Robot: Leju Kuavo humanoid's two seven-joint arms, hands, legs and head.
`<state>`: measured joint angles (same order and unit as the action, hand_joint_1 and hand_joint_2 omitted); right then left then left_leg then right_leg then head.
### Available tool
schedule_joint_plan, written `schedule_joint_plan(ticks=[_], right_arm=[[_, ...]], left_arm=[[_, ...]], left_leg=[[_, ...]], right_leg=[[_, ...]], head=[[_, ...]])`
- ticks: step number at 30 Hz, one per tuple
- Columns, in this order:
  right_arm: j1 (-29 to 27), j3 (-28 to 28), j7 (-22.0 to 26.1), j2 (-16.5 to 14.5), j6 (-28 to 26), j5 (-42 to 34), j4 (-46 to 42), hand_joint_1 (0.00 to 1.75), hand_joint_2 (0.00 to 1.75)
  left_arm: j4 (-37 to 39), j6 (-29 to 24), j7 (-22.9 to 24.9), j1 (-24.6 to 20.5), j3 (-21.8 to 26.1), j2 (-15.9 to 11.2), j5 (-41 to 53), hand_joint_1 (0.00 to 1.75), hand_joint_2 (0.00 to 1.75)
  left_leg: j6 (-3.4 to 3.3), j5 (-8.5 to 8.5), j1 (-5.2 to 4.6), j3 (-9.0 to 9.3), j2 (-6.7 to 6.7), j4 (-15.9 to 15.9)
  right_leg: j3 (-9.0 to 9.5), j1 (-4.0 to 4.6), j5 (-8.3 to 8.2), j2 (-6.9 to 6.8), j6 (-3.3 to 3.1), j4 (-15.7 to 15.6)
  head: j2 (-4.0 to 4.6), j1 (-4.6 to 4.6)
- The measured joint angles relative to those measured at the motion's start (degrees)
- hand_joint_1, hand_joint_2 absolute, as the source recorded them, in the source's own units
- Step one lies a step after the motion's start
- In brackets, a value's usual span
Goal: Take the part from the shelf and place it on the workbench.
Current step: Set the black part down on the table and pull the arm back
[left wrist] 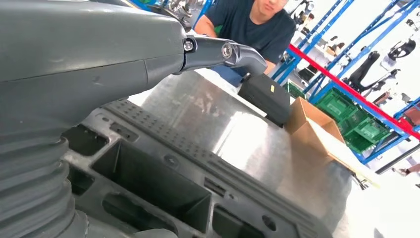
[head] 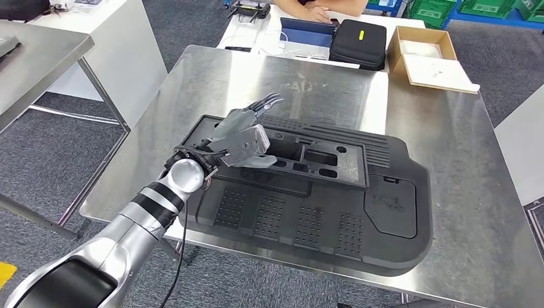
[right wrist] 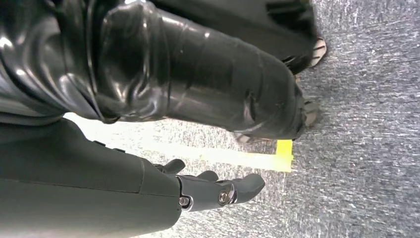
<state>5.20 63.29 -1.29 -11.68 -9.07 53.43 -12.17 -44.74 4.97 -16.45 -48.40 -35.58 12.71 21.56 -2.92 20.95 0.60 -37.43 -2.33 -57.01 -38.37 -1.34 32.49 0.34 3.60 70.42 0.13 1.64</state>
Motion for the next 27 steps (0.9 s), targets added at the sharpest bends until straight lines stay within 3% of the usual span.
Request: schedule_joint_plan(ticks=[1, 2, 4, 5, 6, 7, 10, 11, 12, 14, 15, 16, 17, 18, 20, 22, 23, 25, 27], right_arm=[[-0.02, 0.07, 0.00, 0.05, -0.06, -0.03, 0.00, 0.00, 0.00], [-0.03, 0.13, 0.00, 0.13, -0.14, -0.05, 0.00, 0.00, 0.00], [0.01, 0.21, 0.01, 0.27, -0.27, -0.08, 0.00, 0.00, 0.00], [0.06, 0.22, 0.01, 0.25, -0.34, -0.07, 0.03, 0.00, 0.00], [0.09, 0.23, 0.02, 0.22, -0.42, -0.07, 0.05, 0.00, 0.00], [0.14, 0.25, 0.02, 0.20, -0.52, -0.04, 0.07, 0.00, 0.00], [0.20, 0.30, 0.02, 0.24, -0.71, 0.09, 0.09, 0.00, 0.00], [0.21, 0.31, 0.02, 0.24, -0.73, 0.15, 0.09, 0.00, 0.00], [0.20, 0.31, 0.02, 0.23, -0.74, 0.20, 0.09, 0.00, 0.00], [0.14, 0.32, -0.01, 0.24, -0.79, 0.25, 0.09, 0.00, 0.00], [0.10, 0.33, -0.03, 0.26, -0.81, 0.25, 0.09, 0.00, 0.00], [0.08, 0.35, -0.04, 0.28, -0.84, 0.25, 0.09, 0.00, 0.00], [0.07, 0.38, -0.04, 0.31, -0.89, 0.25, 0.09, 0.00, 0.00], [0.07, 0.42, -0.04, 0.34, -1.01, 0.24, 0.09, 0.00, 0.00], [0.10, 0.57, -0.04, 0.36, -1.45, 0.20, 0.09, 0.00, 0.00], [0.13, 0.72, -0.02, 0.37, -1.84, 0.13, 0.09, 0.00, 0.00], [0.14, 0.75, -0.01, 0.38, -1.91, 0.10, 0.09, 0.00, 0.00], [0.13, 0.81, 0.00, 0.39, -1.93, 0.07, 0.09, 0.00, 0.00], [0.08, 0.86, 0.00, 0.39, -1.93, 0.06, 0.09, 0.00, 0.00]], left_arm=[[-0.39, -0.42, -0.10, 0.43, -0.14, -0.20, -0.06, 0.00, 1.75], [-0.83, -0.80, -0.16, 0.85, -0.26, -0.41, -0.15, 0.00, 1.75], [-1.85, -1.45, -0.20, 1.38, -0.45, -0.82, -0.35, 0.00, 1.75], [-2.44, -1.73, -0.22, 1.49, -0.52, -1.00, -0.44, 0.00, 1.75], [-2.99, -1.95, -0.23, 1.56, -0.62, -1.16, -0.50, 0.00, 1.75], [-3.50, -2.14, -0.28, 1.60, -0.72, -1.29, -0.54, 0.00, 1.75], [-4.62, -2.60, -0.42, 1.99, -1.02, -1.91, -0.63, 0.00, 1.75], [-4.88, -2.81, -0.43, 2.17, -1.09, -2.19, -0.64, 0.00, 1.75], [-5.12, -3.03, -0.47, 2.30, -1.13, -2.44, -0.66, 0.00, 1.75], [-5.69, -3.56, -0.62, 2.50, -1.19, -2.73, -0.66, 0.00, 1.75], [-5.95, -3.80, -0.70, 2.67, -1.22, -2.84, -0.66, 0.00, 1.75], [-6.16, -4.01, -0.76, 2.93, -1.25, -2.95, -0.67, 0.00, 1.75], [-6.35, -4.19, -0.83, 3.24, -1.27, -3.09, -0.70, 0.00, 1.75], [-6.57, -4.37, -0.89, 3.55, -1.28, -3.23, -0.73, 0.00, 1.75], [-7.27, -4.78, -1.05, 3.89, -1.28, -3.43, -0.77, 0.00, 1.75], [-8.12, -5.07, -1.20, 3.95, -1.28, -3.49, -0.79, 0.00, 1.75], [-8.41, -5.12, -1.24, 3.96, -1.28, -3.52, -0.81, 0.00, 1.75], [-8.64, -5.15, -1.27, 4.10, -1.28, -3.67, -0.85, 0.00, 1.75], [-8.78, -5.15, -1.27, 4.21, -1.31, -3.77, -0.89, 0.00, 1.75]], left_leg=[[0.20, -0.17, 0.11, -0.26, 0.00, -0.01], [0.47, -0.39, 0.29, -0.56, 0.00, -0.03], [1.28, -0.94, 0.91, -1.30, -0.08, -0.20], [1.75, -1.23, 1.10, -1.73, -0.20, -0.35], [2.24, -1.50, 1.18, -2.05, -0.31, -0.51], [2.70, -1.79, 1.10, -2.32, -0.46, -0.69], [3.78, -2.64, 1.08, -2.72, -0.68, -0.69], [3.95, -1.88, 1.15, -3.05, -0.26, -1.26], [4.03, -0.08, 1.21, -3.72, 0.32, -2.95], [4.01, 5.76, 1.15, -5.99, 1.33, -10.17], [3.99, 8.24, 1.14, -7.06, 1.43, -14.48], [3.92, 9.65, 1.13, -7.49, 1.45, -17.80], [3.78, 9.85, 1.13, -6.94, 1.45, -19.22], [3.57, 9.12, 1.13, -5.26, 1.46, -18.38], [3.02, 7.58, 1.10, 0.67, 1.55, -11.45], [2.77, 7.60, 0.77, 5.37, 1.67, -4.75], [2.70, 7.85, 0.47, 6.22, 1.71, -3.18], [2.17, 7.16, 0.02, 5.92, 1.73, -2.53], [1.15, 5.88, -0.02, 4.93, 1.79, -2.12]], right_leg=[[-0.74, -0.23, 0.69, -0.01, 0.42, 2.19], [-0.46, -0.48, 0.55, -0.01, 1.07, 2.31], [3.50, -1.18, -1.75, 0.00, 2.84, -4.39], [5.86, -1.35, -2.94, 0.12, 3.48, -8.33], [7.43, -1.41, -3.99, 0.41, 3.67, -11.18], [8.15, -1.37, -4.45, 0.71, 3.38, -12.51], [7.33, -1.15, -5.03, 0.97, 1.42, -12.03], [6.96, -1.16, -5.40, 0.77, 0.74, -11.96], [6.53, -1.18, -5.83, 0.53, -0.02, -11.99], [5.41, -0.81, -6.70, -0.04, -1.37, -12.00], [4.83, -0.52, -7.12, -0.33, -1.82, -11.99], [4.26, -0.23, -7.53, -0.61, -2.09, -11.98], [3.73, -0.01, -7.93, -0.83, -2.19, -11.96], [3.28, 0.15, -8.33, -0.97, -2.16, -11.94], [2.62, 0.36, -8.96, -1.16, -1.82, -11.89], [2.24, 0.57, -9.61, -1.31, -1.14, -11.88], [2.12, 0.56, -10.01, -1.38, -0.74, -11.94], [1.84, 0.37, -10.67, -1.44, 0.09, -12.10], [0.46, 0.20, -9.05, -1.20, 0.13, -10.51]], head=[[0.00, 0.00], [0.00, 0.01], [0.00, -0.02], [0.00, -0.14], [0.00, -0.26], [0.00, -0.36], [0.00, -0.33], [0.00, -0.21], [0.00, -0.14], [0.00, 0.02], [0.00, 0.01], [0.00, 0.02], [0.00, 0.01], [0.00, 0.01], [0.00, 0.02], [0.00, -0.10], [0.00, -0.13], [0.00, -0.19], [0.00, -0.26]])
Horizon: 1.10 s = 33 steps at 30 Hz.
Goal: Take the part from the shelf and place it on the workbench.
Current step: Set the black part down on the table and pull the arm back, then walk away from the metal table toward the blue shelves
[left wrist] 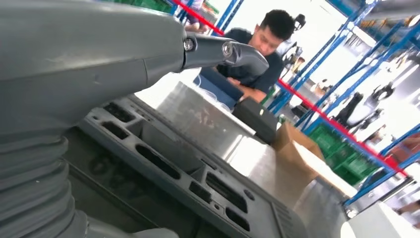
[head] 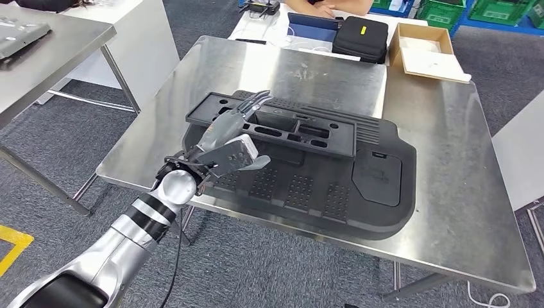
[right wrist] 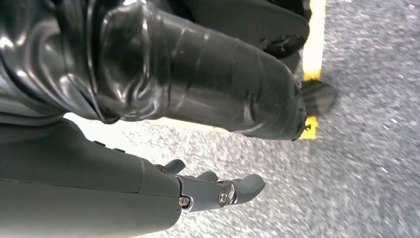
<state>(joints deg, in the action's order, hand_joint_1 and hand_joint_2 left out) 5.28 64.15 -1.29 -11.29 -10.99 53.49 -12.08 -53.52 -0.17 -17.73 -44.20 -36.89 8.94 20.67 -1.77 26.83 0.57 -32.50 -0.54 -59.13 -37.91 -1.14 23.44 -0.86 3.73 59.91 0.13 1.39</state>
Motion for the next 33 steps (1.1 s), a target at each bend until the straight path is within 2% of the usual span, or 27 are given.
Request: schedule_joint_plan(ticks=[1, 3, 4, 5, 6, 7, 8, 9, 10, 11, 12, 14, 15, 16, 18, 19, 20, 21, 22, 24, 25, 26, 28, 31, 33], right_arm=[[-0.02, 0.02, 0.00, 0.00, -0.01, -0.01, 0.00, 0.00, 0.00], [-0.03, 0.02, 0.00, 0.00, -0.01, -0.01, 0.01, 0.00, 0.00], [-0.02, 0.02, 0.00, 0.01, -0.02, -0.01, 0.01, 0.00, 0.00], [0.00, 0.03, 0.02, 0.01, -0.05, -0.02, 0.01, 0.00, 0.00], [0.01, 0.04, 0.09, 0.02, -0.14, -0.10, 0.01, 0.00, 0.00], [0.02, 0.07, 0.23, 0.04, -0.27, -0.25, 0.00, 0.00, 0.00], [0.07, 0.12, 0.47, 0.07, -0.47, -0.45, 0.00, 0.00, 0.00], [0.14, 0.19, 0.74, 0.10, -0.67, -0.66, -0.01, 0.00, 0.00], [0.18, 0.26, 1.00, 0.12, -0.83, -0.80, -0.01, 0.00, 0.00], [0.20, 0.32, 1.18, 0.13, -0.92, -0.88, -0.01, 0.00, 0.00], [0.19, 0.36, 1.26, 0.14, -0.95, -0.90, -0.01, 0.00, 0.00], [0.18, 0.39, 1.30, 0.09, -0.88, -0.87, -0.01, 0.00, 0.00], [0.21, 0.39, 1.31, 0.06, -0.82, -0.85, -0.01, 0.00, 0.00], [0.21, 0.39, 1.32, 0.02, -0.76, -0.84, -0.01, 0.00, 0.00], [0.15, 0.39, 1.40, -0.01, -0.67, -0.84, -0.01, 0.00, 0.00], [0.10, 0.40, 1.48, 0.00, -0.59, -0.85, -0.01, 0.00, 0.00], [0.07, 0.41, 1.57, 0.01, -0.46, -0.85, -0.01, 0.00, 0.00], [0.06, 0.43, 1.68, 0.01, -0.31, -0.87, -0.01, 0.00, 0.00], [0.05, 0.46, 1.79, 0.02, -0.13, -0.92, -0.01, 0.00, 0.00], [0.08, 0.61, 1.94, 0.06, 0.12, -1.21, -0.02, 0.00, 0.00], [0.10, 0.75, 1.98, 0.09, 0.18, -1.45, -0.03, 0.00, 0.00], [0.13, 0.94, 2.02, 0.11, 0.17, -1.72, -0.03, 0.00, 0.00], [0.17, 1.37, 2.07, 0.12, 0.00, -2.26, -0.03, 0.00, 0.00], [0.09, 1.90, 2.08, 0.10, -0.48, -2.85, -0.03, 0.00, 0.00], [0.14, 2.23, 2.08, 0.03, -0.80, -3.04, -0.03, 0.00, 0.00]], left_arm=[[-0.10, 0.00, 0.00, 0.02, -0.02, -0.01, -0.02, 0.00, 1.75], [-0.30, 0.00, 0.00, 0.08, -0.05, -0.01, -0.05, 0.00, 1.75], [-0.33, 0.00, 0.00, 0.19, -0.05, -0.03, -0.05, 0.00, 1.75], [-0.33, 0.00, 0.00, 0.34, -0.07, -0.05, -0.05, 0.00, 1.75], [-0.34, -0.02, 0.00, 0.51, -0.08, -0.08, -0.04, 0.00, 1.31], [-0.38, -0.12, -0.01, 0.65, -0.08, -0.13, -0.04, 0.00, 0.87], [-0.49, -0.30, -0.03, 0.74, -0.06, -0.19, -0.05, 0.00, 0.44], [-0.73, -0.59, -0.09, 0.80, 0.03, -0.30, -0.07, 0.00, 0.00], [-1.02, -0.96, -0.21, 0.89, 0.14, -0.41, -0.10, 0.00, 0.00], [-1.30, -1.34, -0.37, 0.97, 0.25, -0.52, -0.16, 0.00, 0.00], [-1.54, -1.73, -0.54, 1.08, 0.38, -0.62, -0.26, 0.00, 0.00], [-1.78, -2.42, -0.91, 1.39, 0.73, -0.83, -0.50, 0.00, 0.00], [-1.91, -2.78, -1.10, 1.57, 0.99, -0.97, -0.60, 0.00, 0.00], [-2.03, -3.09, -1.30, 1.75, 1.25, -1.11, -0.66, 0.00, 0.00], [-2.21, -3.62, -1.58, 2.08, 1.60, -1.33, -0.66, 0.00, 0.00], [-2.23, -3.80, -1.66, 2.31, 1.70, -1.44, -0.61, 0.00, 0.00], [-2.24, -3.96, -1.71, 2.58, 1.80, -1.54, -0.54, 0.00, 0.00], [-2.28, -4.11, -1.77, 2.85, 1.90, -1.64, -0.44, 0.00, 0.00], [-2.39, -4.26, -1.85, 3.05, 2.01, -1.72, -0.36, 0.00, 0.00], [-2.83, -4.54, -2.02, 3.13, 2.16, -1.79, -0.28, 0.00, 0.00], [-3.13, -4.69, -2.10, 3.11, 2.23, -1.80, -0.25, 0.00, 0.00], [-3.36, -4.82, -2.16, 3.12, 2.34, -1.81, -0.23, 0.00, 0.00], [-3.74, -5.02, -2.22, 3.23, 2.57, -1.86, -0.15, 0.00, 0.00], [-4.12, -5.11, -2.26, 3.35, 2.74, -1.94, -0.05, 0.00, 0.00], [-4.24, -5.11, -2.27, 3.46, 2.80, -2.01, 0.00, 0.00, 0.00]], left_leg=[[-0.43, -0.76, 0.08, -0.76, 0.03, 0.16], [-0.88, -2.07, -0.01, -2.53, 0.02, 0.11], [-0.90, -2.69, -0.04, -3.39, 0.02, 0.09], [-0.86, -3.30, -0.06, -4.19, 0.03, 0.07], [-0.76, -3.90, -0.06, -4.95, 0.03, 0.06], [-0.61, -4.50, -0.04, -5.67, 0.02, 0.05], [-0.40, -5.09, -0.03, -6.32, -0.02, 0.02], [-0.12, -5.66, -0.10, -6.89, -0.06, -0.01], [0.21, -6.24, -0.18, -7.22, -0.09, 0.05], [0.54, -6.74, -0.24, -7.37, -0.12, 0.13], [0.90, -7.23, -0.28, -7.41, -0.12, 0.32], [1.55, -7.48, -0.15, -7.57, -0.12, 0.50], [1.85, -6.36, -0.06, -7.99, -0.08, -0.17], [2.14, -4.22, 0.04, -8.69, -0.04, -1.91], [2.75, 1.24, 0.20, -10.74, 0.04, -8.67], [3.02, 2.98, 0.28, -11.62, 0.04, -12.41], [3.24, 3.62, 0.38, -11.92, 0.04, -14.96], [3.41, 3.33, 0.54, -11.24, 0.06, -15.57], [3.56, 2.31, 0.77, -9.30, 0.10, -13.69], [3.84, 0.49, 1.16, -3.76, 0.18, -6.25], [3.73, -0.04, 1.13, -1.85, 0.10, -3.32], [3.50, -0.08, 1.02, -0.99, 0.01, -1.72], [2.81, -0.22, 0.77, -1.40, -0.20, -1.26], [2.13, -0.58, 0.48, -2.16, -0.35, -1.14], [1.71, -0.81, 0.18, -2.55, -0.40, -1.20]], right_leg=[[-1.19, -0.01, 2.00, 0.21, -0.28, 2.45], [-3.79, -0.03, 6.63, 0.55, -0.74, 9.98], [-4.56, -0.03, 8.02, 0.63, -0.57, 13.47], [-4.50, -0.05, 8.38, 0.65, -0.14, 15.37], [-3.33, -0.08, 7.76, 0.65, 0.45, 15.09], [-1.04, -0.12, 6.57, 0.65, 1.02, 12.56], [2.06, -0.16, 5.67, 0.68, 1.32, 8.36], [5.24, -0.07, 5.39, 0.75, 1.25, 3.67], [7.53, 0.05, 5.36, 0.85, 0.94, 0.23], [8.69, 0.22, 5.66, 0.96, 0.54, -1.89], [8.87, 0.41, 5.70, 1.04, 0.14, -2.57], [8.23, 0.12, 5.07, 1.02, -0.76, -2.60], [8.01, -0.11, 4.63, 0.92, -1.44, -2.68], [7.74, -0.36, 4.14, 0.80, -2.08, -2.78], [6.90, -0.40, 3.23, 0.56, -2.77, -2.74], [6.48, -0.39, 2.86, 0.46, -2.80, -2.70], [6.10, -0.40, 2.56, 0.39, -2.67, -2.65], [5.79, -0.46, 2.32, 0.34, -2.50, -2.59], [5.55, -0.56, 2.14, 0.32, -2.31, -2.49], [5.11, -0.67, 1.95, 0.29, -1.88, -2.10], [4.92, -0.61, 1.85, 0.28, -1.61, -1.89], [4.71, -0.50, 1.73, 0.30, -1.32, -1.71], [4.21, -0.38, 1.54, 0.37, -1.01, -1.57], [3.72, -0.45, 0.94, 0.40, -1.40, -1.97], [3.63, -0.55, 0.38, 0.36, -1.12, -2.47]], head=[[0.00, -0.05], [0.00, -0.22], [0.00, -0.24], [0.00, -0.26], [0.00, -0.28], [0.00, -0.31], [0.00, -0.37], [0.00, -0.42], [0.00, -0.43], [0.00, -0.49], [0.00, -0.51], [0.00, -0.57], [0.00, -0.49], [0.00, -0.41], [0.00, -0.28], [0.00, -0.28], [0.00, -0.27], [0.00, -0.27], [0.00, -0.27], [0.00, -0.25], [0.00, -0.31], [0.00, -0.33], [0.00, -0.47], [0.00, -0.70], [0.00, -0.81]])
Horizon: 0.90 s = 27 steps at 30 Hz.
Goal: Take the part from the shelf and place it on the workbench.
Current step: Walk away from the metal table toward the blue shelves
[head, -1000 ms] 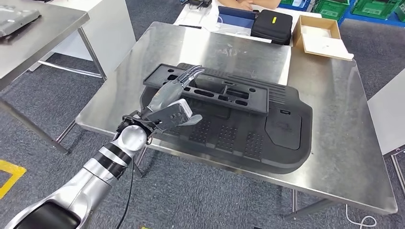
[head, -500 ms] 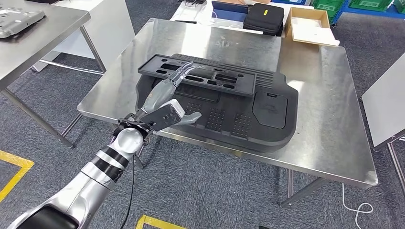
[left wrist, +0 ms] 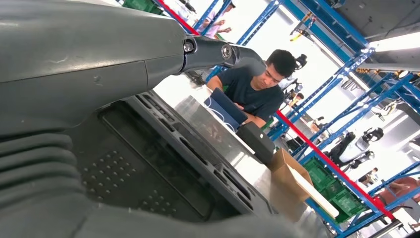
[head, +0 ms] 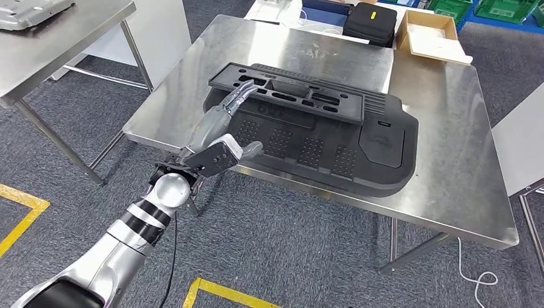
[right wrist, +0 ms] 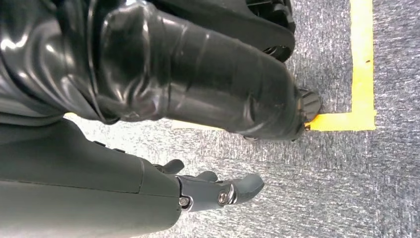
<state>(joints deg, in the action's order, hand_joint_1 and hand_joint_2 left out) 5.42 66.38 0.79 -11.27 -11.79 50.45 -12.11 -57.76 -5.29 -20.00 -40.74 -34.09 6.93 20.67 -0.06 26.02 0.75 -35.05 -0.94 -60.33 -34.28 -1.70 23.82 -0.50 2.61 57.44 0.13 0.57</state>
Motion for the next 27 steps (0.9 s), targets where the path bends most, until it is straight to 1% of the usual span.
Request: schedule_joint_plan(ticks=[3, 8, 10, 11, 12, 13, 14, 15, 16, 17, 18, 19, 20, 21, 22, 23, 24, 25, 26, 27], right_arm=[[0.06, 0.50, 0.03, -0.06, -0.25, -0.32, 0.00, 0.00, 0.00], [0.07, 0.96, 0.10, -0.19, -0.41, -0.63, 0.00, 0.00, 0.00], [0.06, 1.01, 0.12, -0.31, -0.44, -0.64, 0.00, 0.00, 0.00], [0.05, 1.03, 0.14, -0.35, -0.45, -0.64, 0.00, 0.00, 0.00], [0.05, 1.04, 0.15, -0.38, -0.47, -0.64, 0.00, 0.00, 0.00], [0.05, 1.07, 0.16, -0.39, -0.48, -0.66, 0.00, 0.00, 0.00], [0.04, 1.10, 0.17, -0.38, -0.49, -0.67, 0.00, 0.00, 0.00], [0.03, 1.14, 0.17, -0.36, -0.49, -0.69, 0.00, 0.00, 0.00], [0.01, 1.20, 0.17, -0.33, -0.49, -0.72, 0.00, 0.00, 0.00], [-0.01, 1.26, 0.17, -0.30, -0.48, -0.74, 0.00, 0.00, 0.00], [-0.02, 1.32, 0.17, -0.26, -0.46, -0.76, 0.00, 0.00, 0.00], [-0.01, 1.37, 0.17, -0.21, -0.44, -0.79, 0.00, 0.00, 0.00], [0.03, 1.41, 0.17, -0.15, -0.42, -0.82, 0.00, 0.00, 0.00], [0.10, 1.43, 0.17, -0.10, -0.38, -0.86, 0.00, 0.00, 0.00], [0.18, 1.44, 0.17, -0.09, -0.34, -0.88, 0.00, 0.00, 0.00], [0.24, 1.47, 0.17, -0.09, -0.29, -0.91, 0.00, 0.00, 0.00], [0.27, 1.53, 0.17, -0.09, -0.25, -0.95, 0.00, 0.00, 0.00], [0.28, 1.62, 0.17, -0.10, -0.21, -1.00, 0.00, 0.00, 0.00], [0.28, 1.74, 0.17, -0.10, -0.18, -1.07, 0.00, 0.00, 0.00], [0.27, 1.85, 0.17, -0.09, -0.17, -1.15, 0.00, 0.00, 0.00]], left_arm=[[-0.26, 0.00, 0.01, 0.20, 0.18, -0.09, 0.15, 0.00, 0.00], [-0.39, 0.00, 0.01, 0.30, 0.29, -0.22, 0.32, 0.00, 0.00], [-0.53, 0.00, 0.00, 0.30, 0.34, -0.26, 0.32, 0.00, 0.00], [-0.66, 0.00, 0.00, 0.27, 0.35, -0.26, 0.32, 0.00, 0.00], [-0.79, 0.00, 0.00, 0.24, 0.36, -0.24, 0.32, 0.00, 0.00], [-0.89, 0.01, 0.00, 0.23, 0.35, -0.21, 0.32, 0.00, 0.00], [-0.94, 0.02, 0.00, 0.26, 0.33, -0.19, 0.32, 0.00, 0.00], [-0.95, 0.04, 0.00, 0.34, 0.31, -0.17, 0.32, 0.00, 0.00], [-0.95, 0.07, 0.00, 0.46, 0.28, -0.17, 0.32, 0.00, 0.00], [-0.95, 0.09, 0.01, 0.55, 0.26, -0.17, 0.32, 0.00, 0.00], [-0.95, 0.10, 0.01, 0.60, 0.25, -0.17, 0.32, 0.00, 0.00], [-0.95, 0.10, 0.00, 0.61, 0.25, -0.17, 0.32, 0.00, 0.00], [-0.96, 0.11, 0.00, 0.60, 0.25, -0.17, 0.32, 0.00, 0.00], [-0.98, 0.11, 0.01, 0.57, 0.26, -0.16, 0.33, 0.00, 0.00], [-1.01, 0.12, 0.01, 0.52, 0.27, -0.15, 0.35, 0.00, 0.00], [-1.06, 0.13, 0.01, 0.47, 0.28, -0.13, 0.37, 0.00, 0.00], [-1.09, 0.14, 0.01, 0.43, 0.29, -0.11, 0.39, 0.00, 0.00], [-1.12, 0.14, 0.01, 0.39, 0.30, -0.11, 0.40, 0.00, 0.00], [-1.16, 0.14, 0.02, 0.38, 0.31, -0.10, 0.40, 0.00, 0.00], [-1.19, 0.14, 0.02, 0.37, 0.32, -0.11, 0.40, 0.00, 0.00]], left_leg=[[-0.55, -0.31, -0.35, -0.50, 0.00, -0.07], [-1.39, -0.78, -0.91, -1.12, 0.01, -0.15], [-1.96, -1.17, -0.83, -1.21, 0.06, 0.12], [-2.33, -1.43, -0.68, -1.22, 0.15, 0.33], [-2.70, -1.70, -0.49, -1.27, 0.24, 0.53], [-2.99, -1.93, -0.36, -1.37, 0.33, 0.65], [-3.14, -2.08, -0.40, -1.56, 0.40, 0.67], [-3.19, -2.22, -0.46, -1.78, 0.43, 0.67], [-3.15, -2.36, -0.51, -2.00, 0.47, 0.66], [-3.05, -2.52, -0.55, -2.20, 0.52, 0.66], [-2.89, -2.67, -0.55, -2.37, 0.56, 0.65], [-2.71, -2.81, -0.52, -2.47, 0.60, 0.65], [-2.50, -2.93, -0.48, -2.53, 0.65, 0.64], [-2.20, -3.07, -0.57, -2.54, 0.69, 0.67], [-1.90, -3.18, -0.63, -2.56, 0.75, 0.69], [-1.53, -3.35, -0.67, -2.57, 0.83, 0.76], [-1.11, -3.55, -0.69, -2.54, 0.93, 0.94], [-0.76, -3.72, -0.58, -2.54, 1.03, 1.07], [-0.38, -3.57, -0.46, -2.64, 1.08, 0.96], [-0.06, -2.79, -0.35, -2.97, 1.09, 0.10]], right_leg=[[-0.25, -0.26, -0.62, -0.02, 0.89, -0.49], [-0.60, -0.75, -1.38, -0.03, 2.13, -1.01], [-0.78, -0.91, -1.53, -0.02, 2.69, -1.12], [-1.18, -0.93, -1.09, 0.00, 2.74, -0.56], [-2.02, -0.89, -0.06, 0.03, 2.51, 1.12], [-3.37, -0.83, 1.54, 0.08, 2.12, 4.00], [-5.10, -0.70, 3.53, 0.13, 1.67, 8.03], [-6.95, -0.60, 5.41, 0.18, 1.36, 12.48], [-8.32, -0.50, 6.70, 0.22, 1.27, 15.95], [-8.71, -0.41, 7.22, 0.24, 1.37, 17.48], [-7.81, -0.35, 6.85, 0.25, 1.62, 16.46], [-5.64, -0.32, 5.76, 0.18, 1.93, 12.98], [-2.87, -0.29, 4.54, -0.04, 2.13, 8.29], [-0.67, -0.16, 3.50, -0.25, 2.19, 4.38], [0.88, -0.01, 2.79, -0.35, 2.05, 1.70], [1.45, 0.18, 2.45, -0.34, 1.79, 0.55], [1.37, 0.40, 2.24, -0.13, 1.51, 0.58], [1.41, 0.38, 1.99, 0.09, 1.12, 0.44], [1.36, 0.25, 1.76, 0.22, 0.76, 0.34], [1.37, 0.07, 1.54, 0.34, 0.38, 0.23]], head=[[0.00, -0.02], [0.00, 0.02], [0.00, 0.03], [0.00, 0.01], [0.00, -0.08], [0.00, -0.18], [0.00, -0.26], [0.00, -0.34], [0.00, -0.35], [0.00, -0.36], [0.00, -0.36], [0.00, -0.37], [0.00, -0.40], [0.00, -0.38], [0.00, -0.36], [0.00, -0.30], [0.00, -0.22], [0.00, -0.20], [0.00, -0.16], [0.00, -0.13]])
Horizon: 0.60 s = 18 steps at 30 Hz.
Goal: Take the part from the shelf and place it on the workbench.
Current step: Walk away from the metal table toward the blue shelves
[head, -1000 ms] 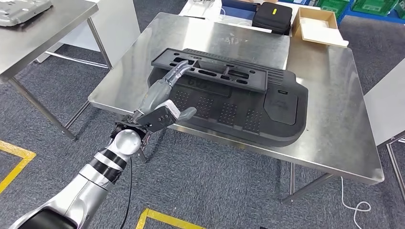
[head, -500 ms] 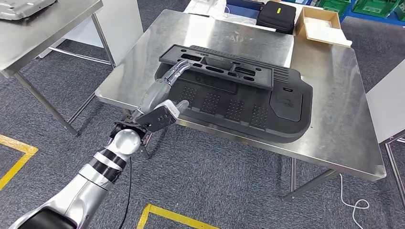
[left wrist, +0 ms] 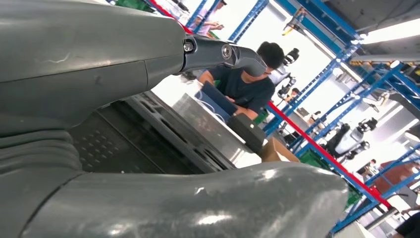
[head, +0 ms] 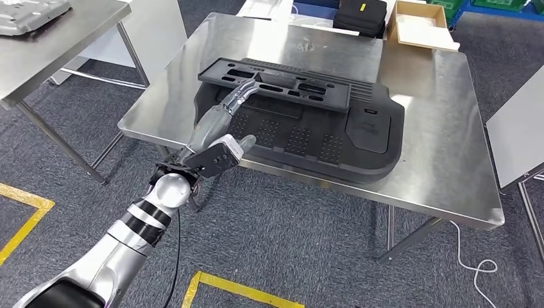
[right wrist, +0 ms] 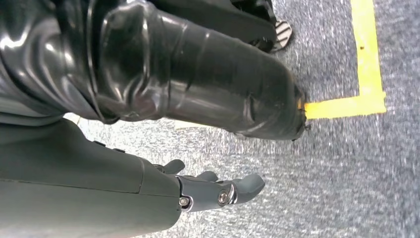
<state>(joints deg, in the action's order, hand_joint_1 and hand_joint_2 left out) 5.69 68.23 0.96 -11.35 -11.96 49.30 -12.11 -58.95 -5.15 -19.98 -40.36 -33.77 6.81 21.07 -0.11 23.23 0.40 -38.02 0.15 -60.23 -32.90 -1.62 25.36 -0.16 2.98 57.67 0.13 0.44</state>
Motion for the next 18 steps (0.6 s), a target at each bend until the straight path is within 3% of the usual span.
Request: schedule_joint_plan(ticks=[1, 3, 5, 6, 9, 11, 13, 15, 16, 18], right_arm=[[0.00, 0.08, -0.01, -0.01, 0.01, -0.06, 0.00, 0.00, 0.00], [-0.02, 0.14, -0.02, -0.01, -0.01, -0.16, 0.00, 0.00, 0.00], [-0.08, 0.17, -0.02, -0.01, -0.03, -0.22, 0.00, 0.00, 0.00], [-0.11, 0.18, -0.02, -0.01, -0.04, -0.25, 0.00, 0.00, 0.00], [-0.03, 0.19, -0.02, -0.05, -0.04, -0.27, 0.00, 0.00, 0.00], [0.11, 0.19, -0.03, -0.04, -0.04, -0.21, -0.01, 0.00, 0.00], [0.05, 0.19, -0.08, -0.03, -0.04, -0.15, -0.01, 0.00, 0.00], [-0.11, 0.21, -0.14, -0.05, -0.03, -0.14, 0.00, 0.00, 0.00], [-0.12, 0.23, -0.17, -0.07, -0.02, -0.16, 0.00, 0.00, 0.00], [-0.02, 0.27, -0.17, -0.09, 0.03, -0.25, 0.00, 0.00, 0.00]], left_arm=[[-0.03, 0.01, 0.00, 0.00, 0.01, -0.02, 0.00, 0.00, 0.00], [-0.08, 0.01, 0.00, 0.08, 0.03, -0.10, 0.00, 0.00, 0.00], [-0.07, 0.02, 0.00, 0.28, 0.03, -0.21, 0.00, 0.00, 0.00], [-0.07, 0.02, 0.00, 0.35, 0.03, -0.25, 0.00, 0.00, 0.00], [-0.08, 0.03, 0.00, 0.26, 0.05, -0.31, 0.00, 0.00, 0.00], [-0.10, 0.05, 0.01, 0.22, 0.11, -0.36, 0.01, 0.00, 0.00], [-0.13, 0.10, 0.03, 0.24, 0.14, -0.34, 0.04, 0.00, 0.00], [-0.13, 0.14, 0.04, 0.11, 0.14, -0.23, 0.07, 0.00, 0.00], [-0.14, 0.15, 0.04, 0.02, 0.14, -0.16, 0.08, 0.00, 0.00], [-0.14, 0.18, 0.04, 0.01, 0.15, -0.10, 0.09, 0.00, 0.00]], left_leg=[[0.27, 1.52, 0.10, -0.81, -0.02, -2.11], [0.72, 5.68, 0.23, -3.60, -0.07, -9.37], [1.01, 7.78, 0.31, -5.63, -0.09, -15.01], [1.09, 7.33, 0.39, -5.29, -0.09, -14.98], [1.37, 3.08, 0.99, 0.40, -1.23, -5.07], [1.31, 2.31, 1.10, 2.44, -2.32, -0.83], [0.70, 2.34, 0.76, 2.24, -2.28, -0.52], [-0.18, 2.00, 0.68, 2.09, -1.77, -0.29], [-0.64, 1.82, 0.71, 2.01, -1.45, -0.16], [-1.28, 1.69, 0.62, 1.78, -0.76, -0.10]], right_leg=[[0.01, -0.19, -0.20, 0.08, -0.43, -0.12], [-0.08, -0.19, -0.37, 0.29, -0.92, -0.13], [-0.18, -0.13, -0.40, 0.65, -1.03, -0.07], [-0.19, -0.17, -0.40, 0.91, -1.02, 0.00], [-0.43, -0.24, -0.26, 1.93, -0.72, 0.58], [-1.04, -0.11, -0.29, 2.55, -0.12, 0.93], [-1.53, -0.11, -0.63, 3.03, 0.60, 0.73], [-2.36, -0.20, -0.23, 2.55, 0.96, 1.44], [-3.38, -0.19, 0.68, 2.01, 0.91, 3.22], [-6.80, -0.07, 3.64, 1.04, 0.57, 10.13]], head=[[0.00, 0.01], [0.00, 0.01], [0.00, -0.01], [0.00, 0.00], [0.00, 0.00], [0.00, -0.04], [0.00, -0.03], [0.00, -0.09], [0.00, -0.19], [0.00, -0.38]])
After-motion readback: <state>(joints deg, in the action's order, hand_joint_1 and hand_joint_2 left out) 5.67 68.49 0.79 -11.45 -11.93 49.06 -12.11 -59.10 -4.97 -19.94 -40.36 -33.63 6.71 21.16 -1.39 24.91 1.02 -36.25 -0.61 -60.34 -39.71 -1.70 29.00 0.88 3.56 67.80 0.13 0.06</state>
